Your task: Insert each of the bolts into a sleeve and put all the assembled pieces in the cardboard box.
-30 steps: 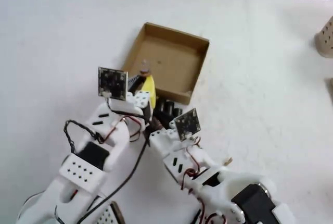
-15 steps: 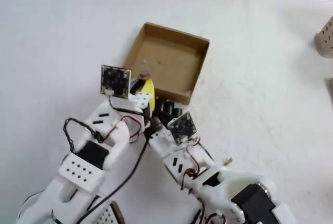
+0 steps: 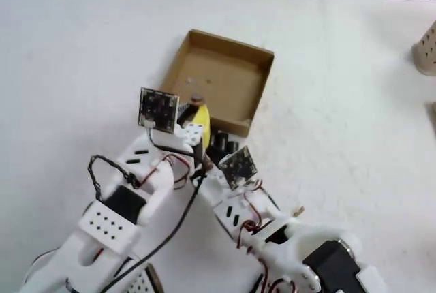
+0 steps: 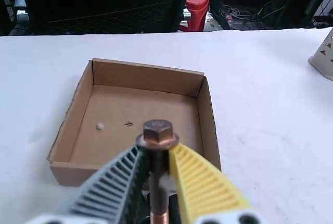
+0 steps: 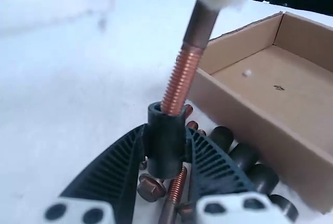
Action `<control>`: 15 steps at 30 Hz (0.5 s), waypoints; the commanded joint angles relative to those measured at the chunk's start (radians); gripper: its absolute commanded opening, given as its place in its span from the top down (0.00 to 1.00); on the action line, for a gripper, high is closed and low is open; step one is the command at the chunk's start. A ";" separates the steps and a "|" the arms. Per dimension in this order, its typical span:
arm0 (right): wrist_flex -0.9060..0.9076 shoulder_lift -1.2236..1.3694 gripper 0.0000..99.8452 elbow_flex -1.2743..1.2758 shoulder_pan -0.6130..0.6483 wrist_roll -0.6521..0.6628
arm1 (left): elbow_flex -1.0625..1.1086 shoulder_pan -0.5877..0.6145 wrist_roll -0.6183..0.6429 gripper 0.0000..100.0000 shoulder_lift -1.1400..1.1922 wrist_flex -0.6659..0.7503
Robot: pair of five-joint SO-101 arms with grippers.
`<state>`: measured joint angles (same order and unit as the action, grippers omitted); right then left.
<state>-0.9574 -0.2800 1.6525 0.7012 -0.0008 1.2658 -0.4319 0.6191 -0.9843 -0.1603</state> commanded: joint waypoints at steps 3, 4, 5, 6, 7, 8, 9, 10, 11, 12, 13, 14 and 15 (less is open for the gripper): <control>0.001 -0.035 0.98 0.005 -0.008 0.012 | -0.055 -0.012 -0.006 0.98 -0.001 0.008; 0.001 -0.035 0.98 0.006 -0.008 0.012 | -0.055 -0.012 -0.006 0.98 -0.002 0.003; 0.001 -0.035 0.98 0.008 -0.008 0.012 | -0.055 -0.012 -0.006 0.98 -0.002 0.002; 0.001 -0.035 0.98 0.011 -0.008 0.012 | -0.055 -0.004 -0.006 0.98 -0.002 0.002; -0.004 -0.035 0.98 0.015 -0.008 0.012 | -0.055 0.005 -0.006 0.98 -0.002 0.002; -0.004 -0.035 0.98 0.018 -0.008 0.012 | -0.055 0.013 -0.011 0.98 0.001 0.002; -0.005 -0.038 0.98 0.020 -0.008 0.012 | -0.055 0.025 -0.012 0.98 0.001 0.002; -0.005 -0.041 0.98 0.020 -0.008 0.012 | -0.054 0.038 -0.012 0.98 0.001 0.002; -0.005 -0.044 0.98 0.020 -0.010 0.012 | -0.051 0.044 -0.012 0.98 0.001 0.002; -0.005 -0.044 0.98 0.020 -0.010 0.012 | -0.038 0.047 -0.012 0.98 0.001 0.008; -0.005 -0.041 0.98 0.020 -0.010 0.012 | -0.034 0.047 -0.012 0.98 0.001 0.009; -0.005 -0.038 0.98 0.020 -0.010 0.012 | -0.032 0.047 -0.012 0.98 0.001 0.009; -0.005 -0.036 0.98 0.020 -0.008 0.012 | -0.031 0.047 -0.014 0.98 0.001 0.009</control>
<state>-0.9574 -0.2800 1.6632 0.7012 -0.0008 1.2658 -0.3982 0.6191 -0.9843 -0.1603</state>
